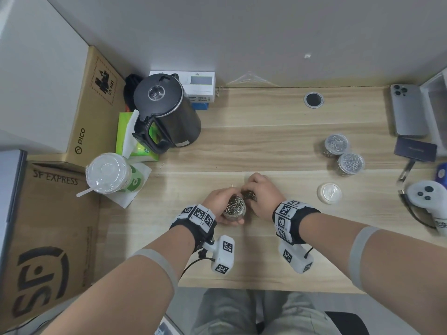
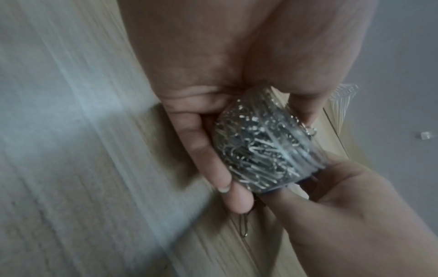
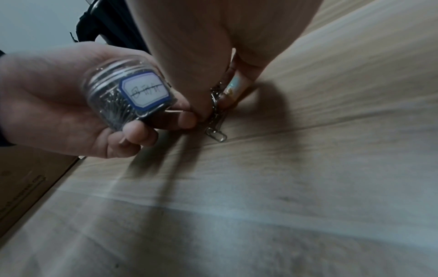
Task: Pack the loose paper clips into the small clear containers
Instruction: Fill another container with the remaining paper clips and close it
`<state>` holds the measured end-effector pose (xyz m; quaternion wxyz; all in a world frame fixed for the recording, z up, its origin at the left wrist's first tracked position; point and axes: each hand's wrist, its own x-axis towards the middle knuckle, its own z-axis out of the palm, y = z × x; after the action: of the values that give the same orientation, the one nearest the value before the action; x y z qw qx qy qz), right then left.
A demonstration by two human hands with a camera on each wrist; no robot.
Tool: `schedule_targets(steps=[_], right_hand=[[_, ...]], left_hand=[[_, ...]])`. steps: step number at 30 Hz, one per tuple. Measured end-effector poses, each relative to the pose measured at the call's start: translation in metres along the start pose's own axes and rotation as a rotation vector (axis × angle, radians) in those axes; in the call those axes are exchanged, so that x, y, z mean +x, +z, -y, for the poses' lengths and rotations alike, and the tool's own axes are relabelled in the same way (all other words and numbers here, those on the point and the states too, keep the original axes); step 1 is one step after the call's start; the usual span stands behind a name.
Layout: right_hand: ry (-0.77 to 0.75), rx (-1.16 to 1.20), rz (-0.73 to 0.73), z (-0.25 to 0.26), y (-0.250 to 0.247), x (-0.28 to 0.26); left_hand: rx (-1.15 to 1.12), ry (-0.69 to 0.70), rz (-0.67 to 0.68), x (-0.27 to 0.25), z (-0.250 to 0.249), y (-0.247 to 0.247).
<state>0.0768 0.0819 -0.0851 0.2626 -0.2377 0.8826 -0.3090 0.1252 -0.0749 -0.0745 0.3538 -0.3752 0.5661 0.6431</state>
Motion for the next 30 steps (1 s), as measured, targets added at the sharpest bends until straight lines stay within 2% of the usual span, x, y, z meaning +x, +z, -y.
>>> schedule_targets(steps=[8,19,27,30], right_hand=[[0.055,-0.084,0.065,0.009,-0.003,0.004],[0.129,-0.135,0.071,0.015,-0.02,0.008],[0.103,0.062,-0.013,0.036,-0.055,0.003],[0.036,0.105,0.047,0.054,-0.056,0.0]], left_hand=[[-0.043,0.013,-0.05,0.005,-0.001,-0.004],[-0.095,-0.016,-0.162,0.008,0.002,-0.005],[-0.184,-0.058,-0.205,-0.004,-0.014,0.004],[-0.23,-0.03,-0.201,-0.005,-0.019,0.008]])
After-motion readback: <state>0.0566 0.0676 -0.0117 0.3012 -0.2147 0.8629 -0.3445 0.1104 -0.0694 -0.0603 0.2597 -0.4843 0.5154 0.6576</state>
